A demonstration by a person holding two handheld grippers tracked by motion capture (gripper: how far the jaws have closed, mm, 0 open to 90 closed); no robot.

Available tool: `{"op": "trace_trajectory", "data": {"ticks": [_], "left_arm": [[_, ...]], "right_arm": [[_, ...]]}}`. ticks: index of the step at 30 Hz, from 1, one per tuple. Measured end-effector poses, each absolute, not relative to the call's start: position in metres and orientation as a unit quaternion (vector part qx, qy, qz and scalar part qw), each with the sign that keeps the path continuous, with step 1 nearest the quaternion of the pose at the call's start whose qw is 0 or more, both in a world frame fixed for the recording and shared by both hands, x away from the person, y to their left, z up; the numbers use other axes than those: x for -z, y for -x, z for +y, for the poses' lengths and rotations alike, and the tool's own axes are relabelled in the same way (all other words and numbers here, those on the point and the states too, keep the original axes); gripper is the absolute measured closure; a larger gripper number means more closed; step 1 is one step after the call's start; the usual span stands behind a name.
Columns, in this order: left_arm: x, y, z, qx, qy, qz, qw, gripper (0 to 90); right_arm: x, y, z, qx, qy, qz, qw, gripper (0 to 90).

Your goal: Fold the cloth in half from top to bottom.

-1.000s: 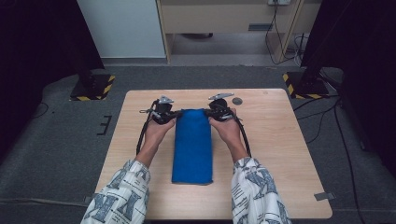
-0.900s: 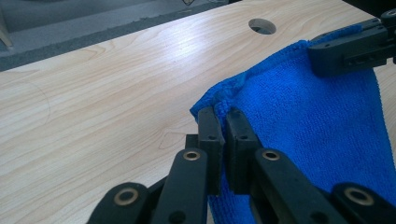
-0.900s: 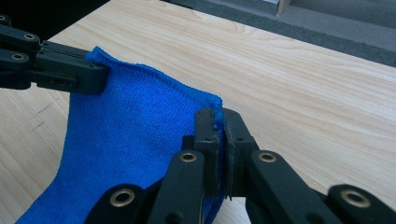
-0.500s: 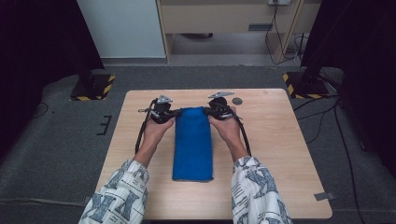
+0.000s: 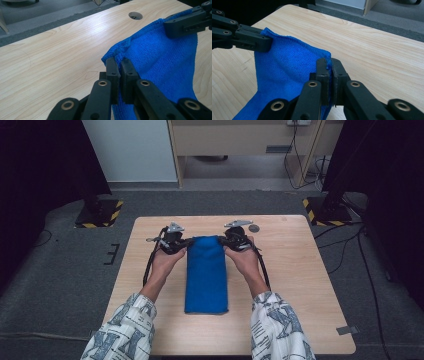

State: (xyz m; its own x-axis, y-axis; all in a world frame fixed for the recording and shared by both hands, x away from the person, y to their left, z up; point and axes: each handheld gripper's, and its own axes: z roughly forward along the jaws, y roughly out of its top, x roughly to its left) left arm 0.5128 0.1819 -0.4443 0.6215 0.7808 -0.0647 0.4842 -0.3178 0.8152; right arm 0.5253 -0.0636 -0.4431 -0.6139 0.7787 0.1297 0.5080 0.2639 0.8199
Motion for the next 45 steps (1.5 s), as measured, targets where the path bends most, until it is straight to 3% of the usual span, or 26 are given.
{"op": "trace_trajectory", "data": {"ticks": [45], "left_arm": [[0.444, -0.466, 0.187, -0.171, -0.812, 0.365, 0.422, 86.5]], "right_arm": [[0.448, -0.478, -0.067, -0.452, -0.387, 0.791, 0.147, 86.6]]}}
